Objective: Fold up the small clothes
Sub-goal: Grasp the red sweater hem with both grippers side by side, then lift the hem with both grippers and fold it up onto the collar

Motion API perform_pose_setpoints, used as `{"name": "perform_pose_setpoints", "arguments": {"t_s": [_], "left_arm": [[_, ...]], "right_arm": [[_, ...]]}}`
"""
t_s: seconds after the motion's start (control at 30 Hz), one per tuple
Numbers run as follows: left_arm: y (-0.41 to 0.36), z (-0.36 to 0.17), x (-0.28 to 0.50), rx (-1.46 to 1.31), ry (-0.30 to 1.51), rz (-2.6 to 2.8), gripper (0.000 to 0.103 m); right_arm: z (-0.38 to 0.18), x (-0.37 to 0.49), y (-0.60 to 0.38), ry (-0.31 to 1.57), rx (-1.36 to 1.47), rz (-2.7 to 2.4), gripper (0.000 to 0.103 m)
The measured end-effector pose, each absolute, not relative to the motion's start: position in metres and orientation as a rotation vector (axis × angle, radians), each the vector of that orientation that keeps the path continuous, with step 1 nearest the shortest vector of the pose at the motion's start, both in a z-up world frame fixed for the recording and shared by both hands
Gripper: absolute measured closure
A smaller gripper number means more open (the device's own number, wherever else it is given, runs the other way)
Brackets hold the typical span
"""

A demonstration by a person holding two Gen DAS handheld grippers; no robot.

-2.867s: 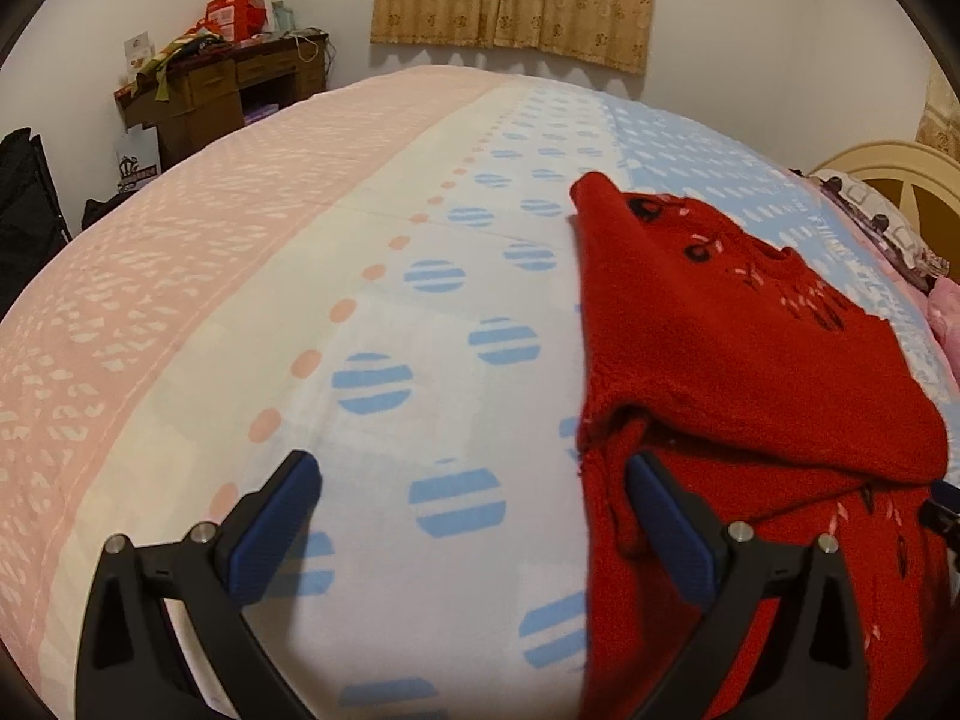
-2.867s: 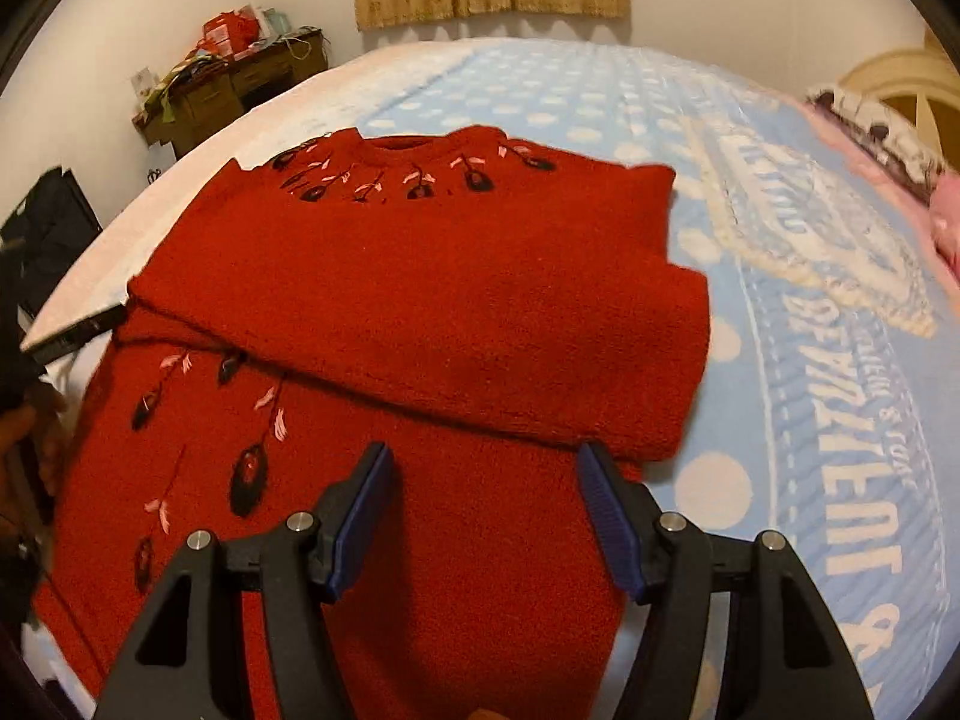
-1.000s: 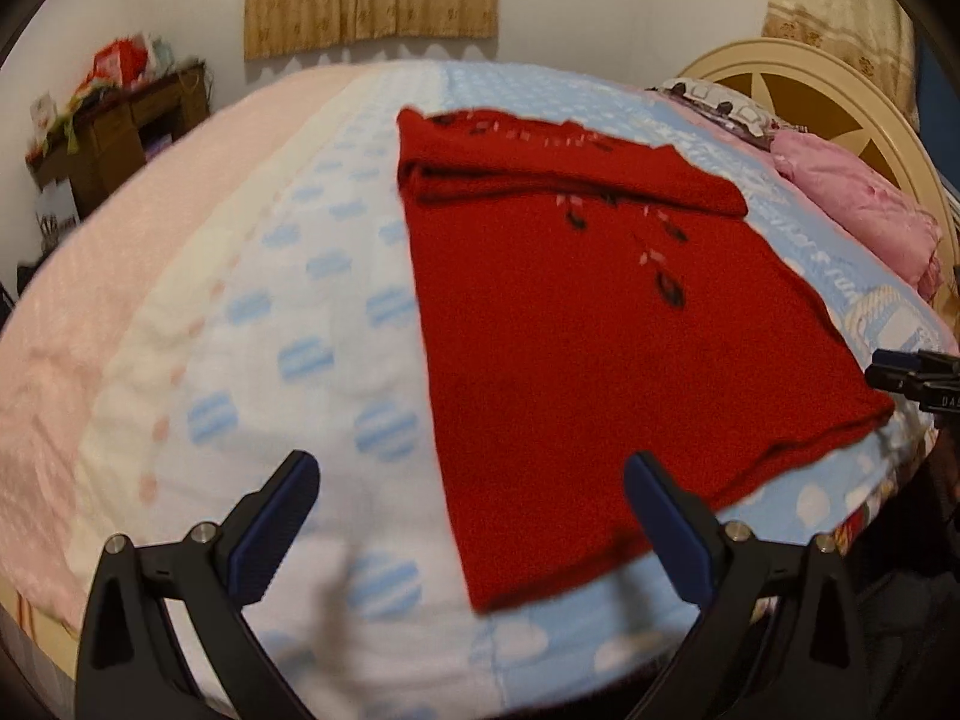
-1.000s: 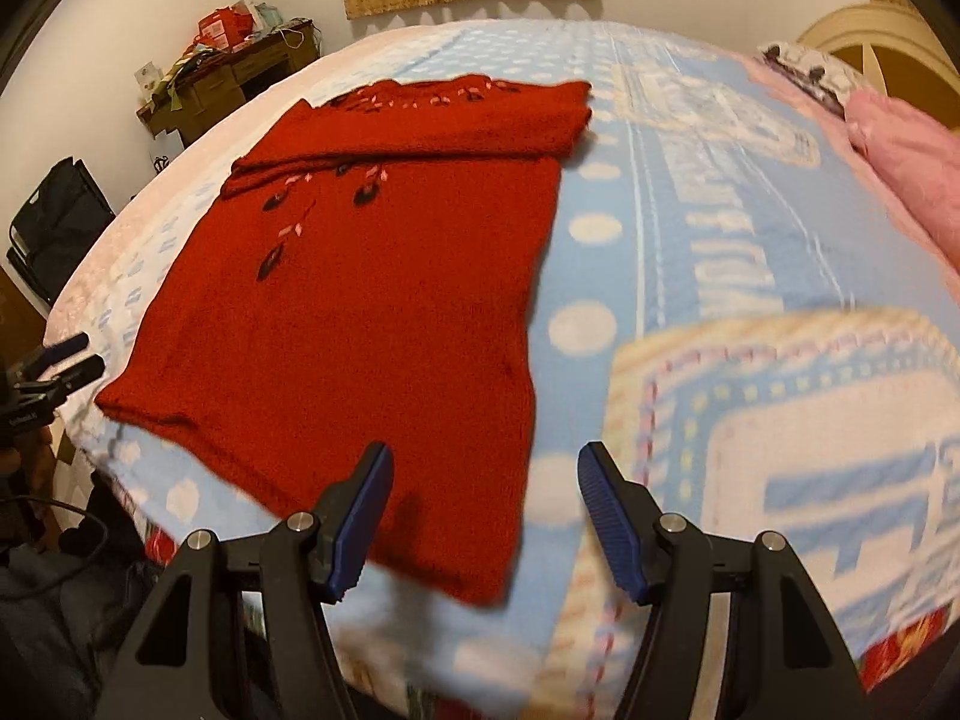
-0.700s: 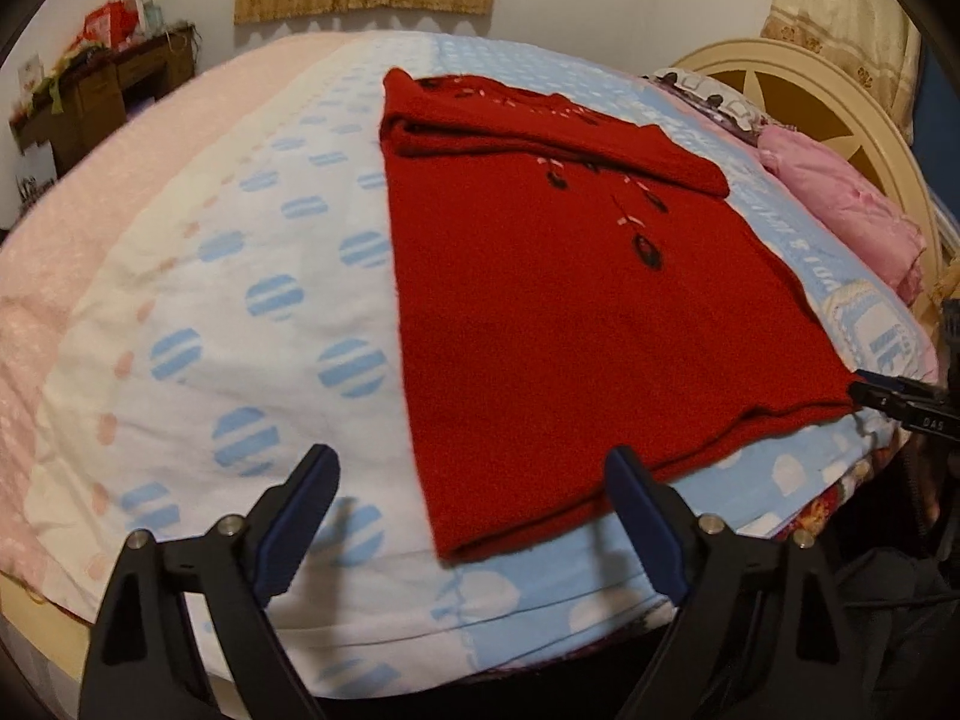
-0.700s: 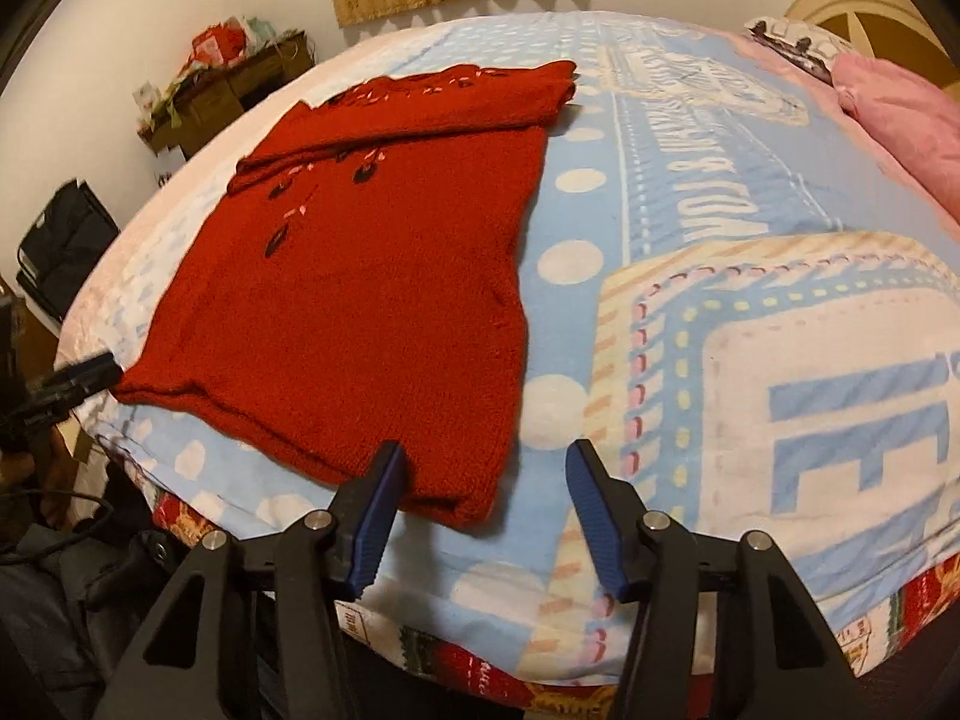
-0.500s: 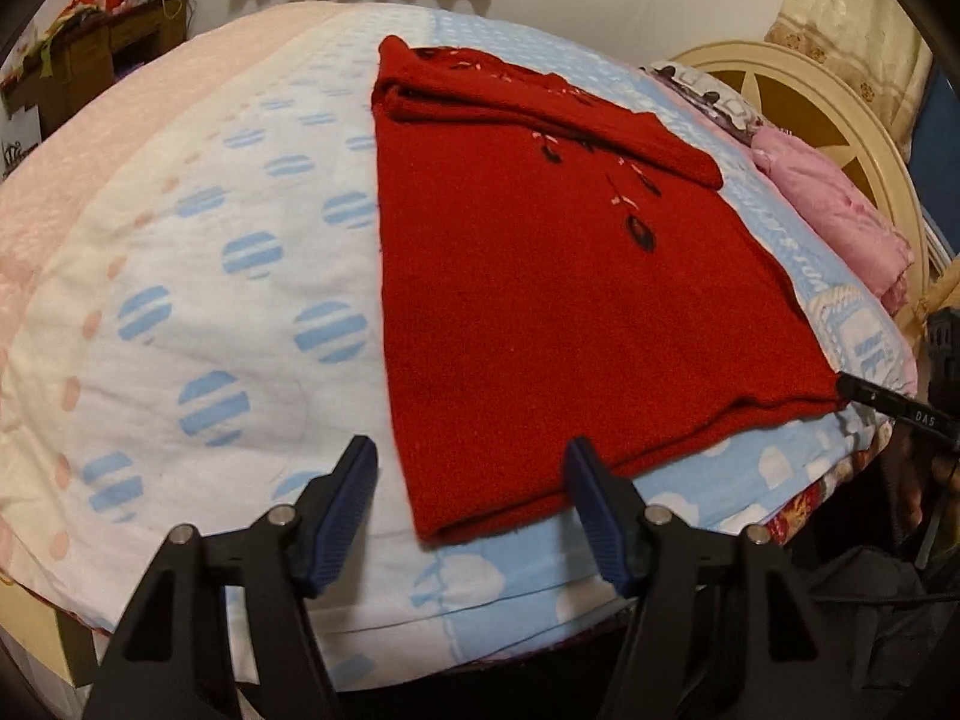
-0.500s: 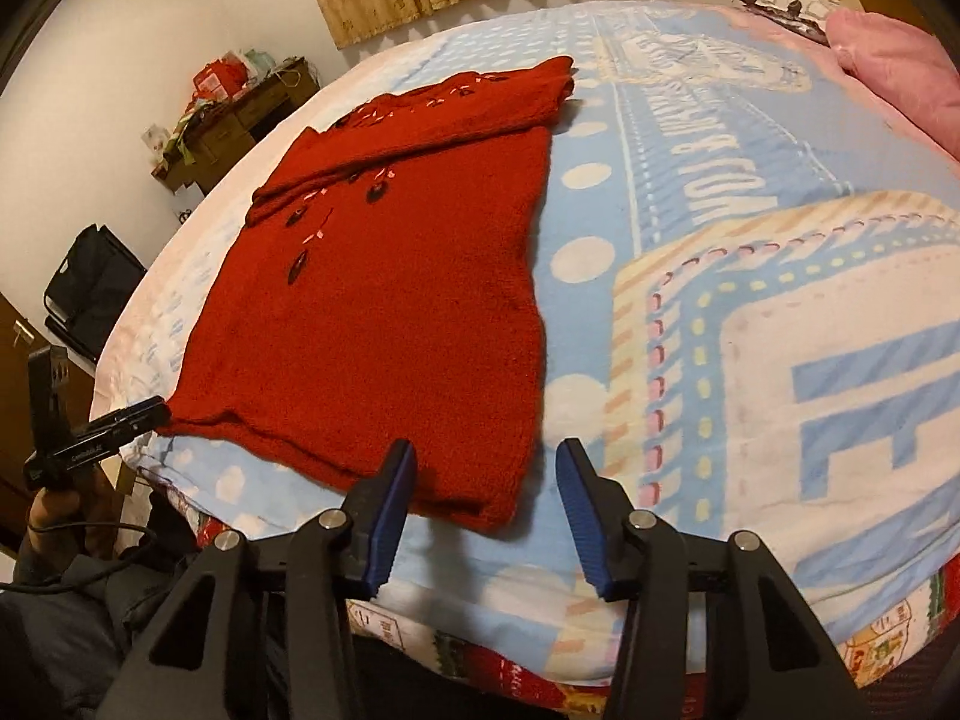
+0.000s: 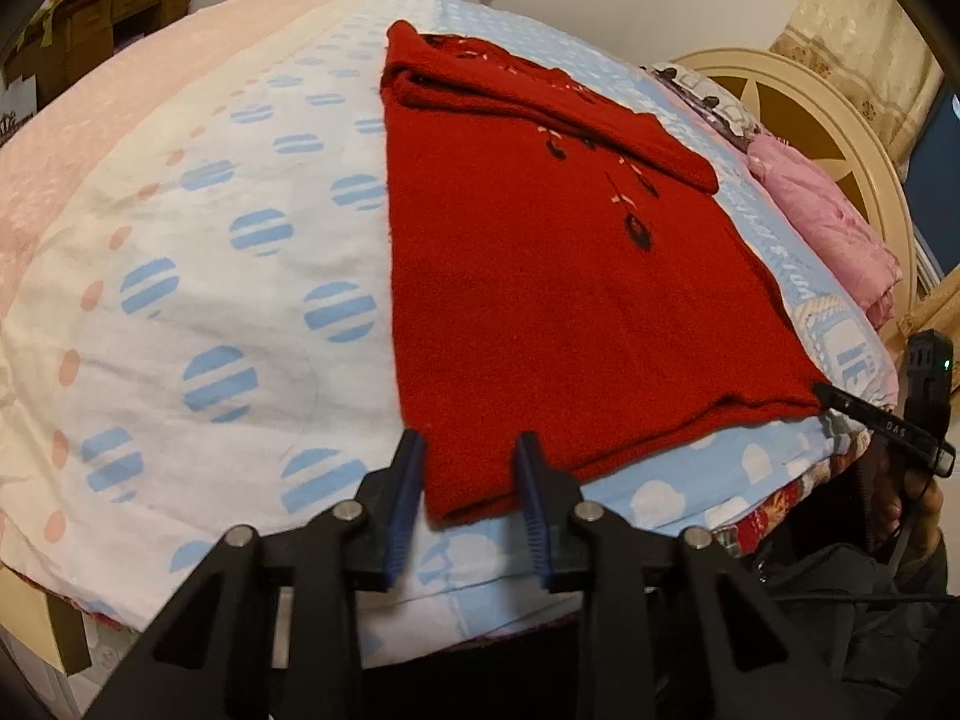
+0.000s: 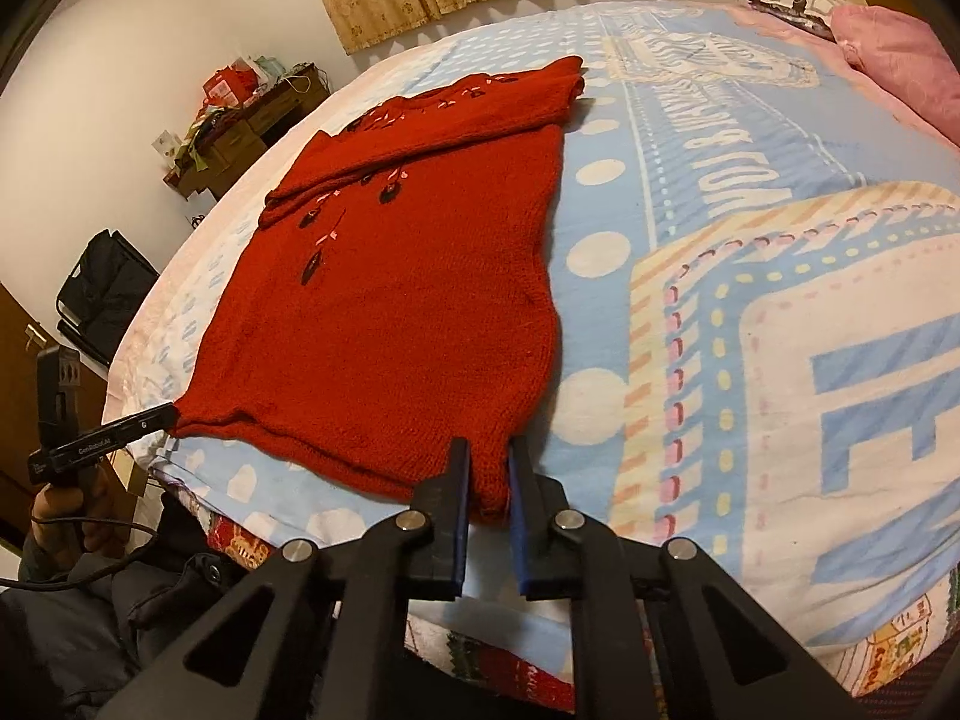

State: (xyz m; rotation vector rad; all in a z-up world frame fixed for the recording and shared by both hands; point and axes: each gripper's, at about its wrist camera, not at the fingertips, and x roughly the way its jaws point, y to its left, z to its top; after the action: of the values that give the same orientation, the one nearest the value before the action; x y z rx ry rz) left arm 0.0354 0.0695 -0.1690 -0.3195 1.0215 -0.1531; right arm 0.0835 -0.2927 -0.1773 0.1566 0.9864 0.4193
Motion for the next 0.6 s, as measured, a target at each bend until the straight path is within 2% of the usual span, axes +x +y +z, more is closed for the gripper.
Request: {"name": "perform_pose_setpoints", "arguments": {"t_s": [0.2,0.27,0.4,0.43,0.47,0.6], "left_arm": [[0.072,-0.171,0.034,-0.346,1.033,-0.141,0.063],[0.072,-0.17,0.035,-0.355,1.035,-0.149,0.057],[0.07,-0.169,0.034,-0.345,1.03,-0.163,0.057],[0.071,-0.169,0.033,-0.345,1.023,-0.17,0.067],[0.071,-0.169,0.032,-0.339,1.018,-0.167,0.091],[0.08,-0.16,0.031,-0.364,0.964,-0.174,0.095]], "right_arm": [[-0.181,0.085,-0.298,1.003,0.205,0.438,0.091],[-0.183,0.087,-0.303,1.01,0.255,0.448,0.091],[-0.183,0.085,-0.302,0.997,0.248,0.459,0.091],[-0.182,0.085,-0.301,0.992,0.24,0.46,0.092],[-0.181,0.084,-0.3,0.986,0.235,0.466,0.093],[-0.169,0.079,-0.3,0.938,0.242,0.506,0.094]]}}
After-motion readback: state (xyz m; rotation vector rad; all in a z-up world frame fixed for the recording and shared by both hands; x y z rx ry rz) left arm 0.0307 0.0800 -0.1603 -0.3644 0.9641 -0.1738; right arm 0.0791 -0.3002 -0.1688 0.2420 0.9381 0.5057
